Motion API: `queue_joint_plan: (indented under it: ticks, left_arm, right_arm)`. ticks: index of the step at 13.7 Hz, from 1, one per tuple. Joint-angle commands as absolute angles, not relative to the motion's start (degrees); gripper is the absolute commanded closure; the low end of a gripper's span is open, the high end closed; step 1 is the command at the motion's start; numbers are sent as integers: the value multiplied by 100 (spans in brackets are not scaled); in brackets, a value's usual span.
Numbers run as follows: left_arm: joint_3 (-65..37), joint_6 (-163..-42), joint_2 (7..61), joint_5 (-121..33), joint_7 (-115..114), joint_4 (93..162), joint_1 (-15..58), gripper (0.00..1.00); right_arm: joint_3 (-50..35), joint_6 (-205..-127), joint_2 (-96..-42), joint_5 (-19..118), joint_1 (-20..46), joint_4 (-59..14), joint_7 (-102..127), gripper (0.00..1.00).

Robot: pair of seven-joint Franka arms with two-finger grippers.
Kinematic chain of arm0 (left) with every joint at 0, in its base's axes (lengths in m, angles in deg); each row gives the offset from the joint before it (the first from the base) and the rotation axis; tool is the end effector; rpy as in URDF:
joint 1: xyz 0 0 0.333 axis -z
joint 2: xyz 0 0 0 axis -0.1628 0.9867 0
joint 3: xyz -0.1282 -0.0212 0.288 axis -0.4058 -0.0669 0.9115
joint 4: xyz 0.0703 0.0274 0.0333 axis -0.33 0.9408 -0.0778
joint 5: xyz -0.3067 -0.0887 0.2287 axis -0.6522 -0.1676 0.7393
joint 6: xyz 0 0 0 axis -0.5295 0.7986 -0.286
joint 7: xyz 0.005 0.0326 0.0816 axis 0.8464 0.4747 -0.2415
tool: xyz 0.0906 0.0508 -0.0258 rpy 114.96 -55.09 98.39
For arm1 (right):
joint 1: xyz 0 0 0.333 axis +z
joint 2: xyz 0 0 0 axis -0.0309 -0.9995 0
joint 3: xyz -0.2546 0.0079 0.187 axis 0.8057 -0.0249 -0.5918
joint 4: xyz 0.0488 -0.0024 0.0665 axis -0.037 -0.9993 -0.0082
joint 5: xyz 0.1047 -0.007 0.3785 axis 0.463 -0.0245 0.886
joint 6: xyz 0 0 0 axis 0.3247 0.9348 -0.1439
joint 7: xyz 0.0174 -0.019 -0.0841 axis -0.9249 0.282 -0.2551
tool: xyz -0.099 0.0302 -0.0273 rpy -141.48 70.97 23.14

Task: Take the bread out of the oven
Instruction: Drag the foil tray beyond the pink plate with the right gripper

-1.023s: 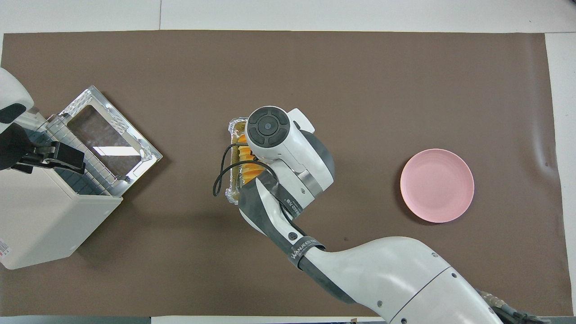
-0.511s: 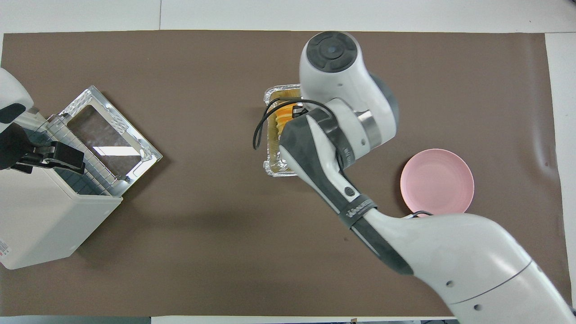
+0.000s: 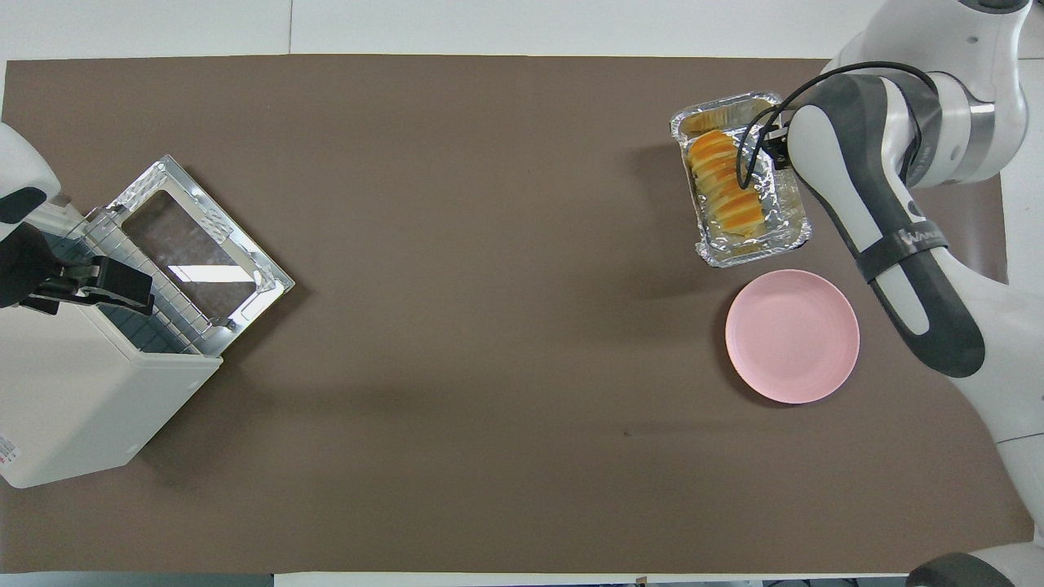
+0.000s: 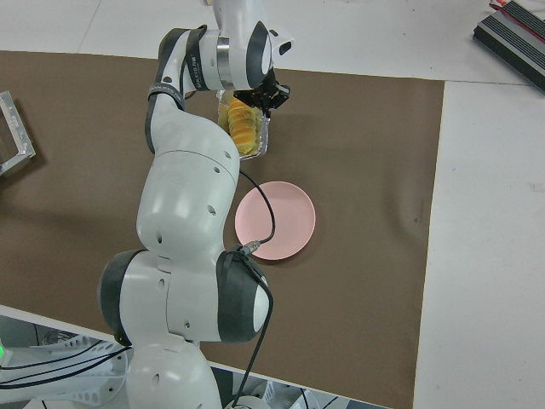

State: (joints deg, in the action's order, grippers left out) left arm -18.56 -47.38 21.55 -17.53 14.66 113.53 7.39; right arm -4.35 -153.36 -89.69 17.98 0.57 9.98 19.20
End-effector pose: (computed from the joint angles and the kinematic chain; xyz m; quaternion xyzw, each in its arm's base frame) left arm 0.5218 -0.0516 0.5978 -0.9957 0.0442 0.0804 0.0160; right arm 0.7263 0.0194 0.3944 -0.9992 -0.0322 0.0220 0.0098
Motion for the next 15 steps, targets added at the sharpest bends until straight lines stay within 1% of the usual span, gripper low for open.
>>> queue_joint_plan:
  ticks: [1,3,9,10,11,12,15]
  left_arm:
    - [-1882,-4769,2095,-1815,1518,11377,673,0]
    - [-1882,-4777,2095,-1824,1518,11377,664,0]
    - [-1882,-4769,2095,-1815,1518,11377,673,0]
    - [-1882,-4769,2095,-1815,1518,11377,673,0]
    - [-1882,-4769,2086,-1815,1518,11377,673,0]
    - [-1882,-4769,2095,-1815,1518,11377,673,0]
    - [-1882,-4777,2095,-1815,1518,11377,673,0]
  right_arm:
    - [-516,-15828,-9168,1901,-121,979,1628,100]
    - [-524,-16145,-9317,1918,-270,891,1393,100]
    - [-507,-16656,-9379,2156,-271,672,1347,100]
    - [-507,-16665,-9379,2130,-254,654,1356,90]
    - [-498,-16622,-9362,2121,-262,653,1338,15]
    - [-498,-16534,-9335,2095,-253,653,1330,0]
    - [-498,-15868,-9073,1788,-174,671,1259,0]
